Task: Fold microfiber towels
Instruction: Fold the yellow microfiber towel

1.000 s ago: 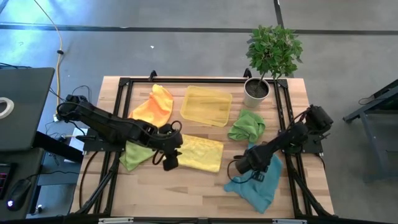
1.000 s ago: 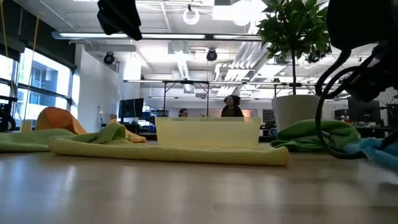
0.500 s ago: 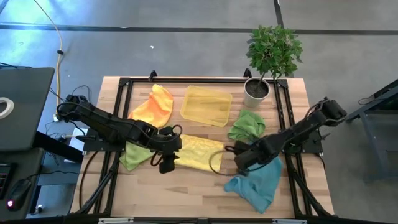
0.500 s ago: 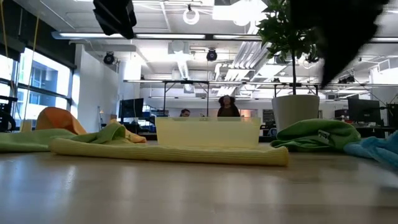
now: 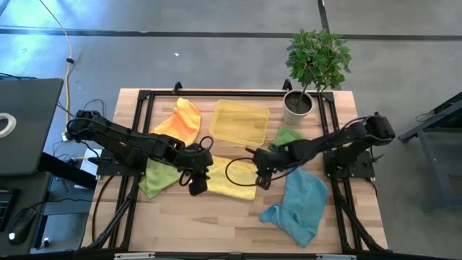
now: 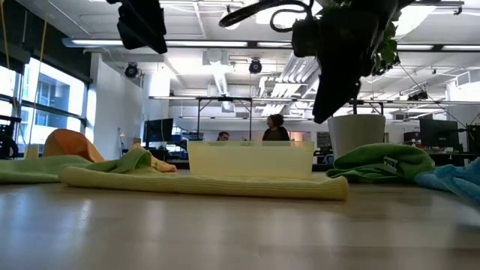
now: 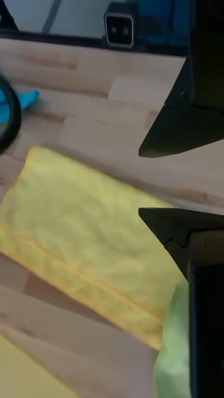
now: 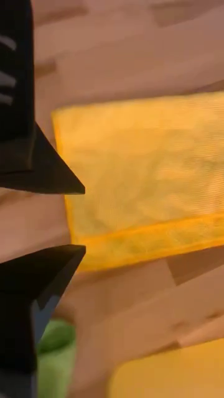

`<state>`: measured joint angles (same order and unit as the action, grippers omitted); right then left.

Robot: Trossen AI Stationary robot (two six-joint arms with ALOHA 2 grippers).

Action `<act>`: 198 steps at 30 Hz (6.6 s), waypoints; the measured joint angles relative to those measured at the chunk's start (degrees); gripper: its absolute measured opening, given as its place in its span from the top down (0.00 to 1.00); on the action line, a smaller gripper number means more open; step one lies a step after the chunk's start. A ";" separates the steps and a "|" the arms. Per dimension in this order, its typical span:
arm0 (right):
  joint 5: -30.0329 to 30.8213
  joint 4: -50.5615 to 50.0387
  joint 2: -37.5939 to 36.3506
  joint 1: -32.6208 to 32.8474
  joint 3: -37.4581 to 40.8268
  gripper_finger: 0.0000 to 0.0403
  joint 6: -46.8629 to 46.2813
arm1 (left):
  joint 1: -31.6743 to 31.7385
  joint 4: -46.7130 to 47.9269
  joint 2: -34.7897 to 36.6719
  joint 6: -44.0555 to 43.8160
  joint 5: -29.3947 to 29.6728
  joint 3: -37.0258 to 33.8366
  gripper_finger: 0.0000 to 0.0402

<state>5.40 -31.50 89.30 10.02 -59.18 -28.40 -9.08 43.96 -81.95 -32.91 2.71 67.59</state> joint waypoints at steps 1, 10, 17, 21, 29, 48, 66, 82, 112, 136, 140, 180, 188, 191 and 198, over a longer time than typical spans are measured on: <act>-0.20 0.10 0.00 -0.75 0.00 0.65 2.68 | -0.23 0.01 0.00 -0.82 -0.43 0.00 0.67; -18.72 17.51 0.07 -9.99 12.10 0.65 7.91 | -3.08 1.83 0.00 -10.26 -0.73 0.00 0.67; -22.05 32.99 -0.52 -10.91 20.52 0.67 7.74 | -4.11 3.81 0.00 -7.77 -0.10 0.00 0.67; -19.90 32.96 -0.20 -10.89 21.82 0.68 7.63 | -3.06 3.65 0.00 -4.49 -0.08 0.00 0.67; -17.43 34.37 0.02 -10.87 21.88 0.68 12.29 | 0.31 3.69 0.00 0.01 -0.09 0.00 0.67; -21.71 38.22 6.29 -10.62 21.86 0.68 12.09 | 1.98 3.85 0.00 2.69 -0.12 0.00 0.67; -28.65 40.71 6.73 -3.80 21.86 0.68 3.66 | 1.98 3.85 0.00 2.70 -0.14 0.00 0.67; -22.26 48.47 6.73 2.62 21.84 0.68 -3.08 | 1.98 3.85 0.00 2.08 -0.16 0.00 0.67; -14.61 48.89 8.64 5.03 21.79 0.68 -8.70 | 1.98 3.81 0.00 1.30 -0.14 0.00 0.67; -17.53 49.29 7.46 5.03 21.75 1.00 -25.55 | 1.98 2.82 0.00 5.28 0.10 0.00 0.67; -17.38 45.72 2.96 5.03 21.75 1.00 -24.90 | 2.17 0.36 0.00 12.73 0.10 -0.04 0.67; -11.44 38.34 -2.51 6.74 17.20 1.00 -10.08 | 15.86 -34.71 -29.33 36.58 -32.67 -0.07 0.67; -11.18 36.38 -2.51 7.08 17.20 1.00 -10.10 | 17.05 -26.14 -28.68 40.76 -41.05 -0.04 0.67; -11.16 35.97 -2.51 7.10 17.20 1.00 -10.10 | 18.04 -19.53 -28.74 43.76 -40.85 -0.11 0.67; -11.12 33.61 -2.50 7.60 17.20 1.00 -10.11 | 21.44 -8.55 -28.74 47.61 -36.97 -0.09 0.67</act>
<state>-5.72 2.11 86.80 17.62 -41.98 -38.51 12.36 35.41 -110.69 14.71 -34.26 67.51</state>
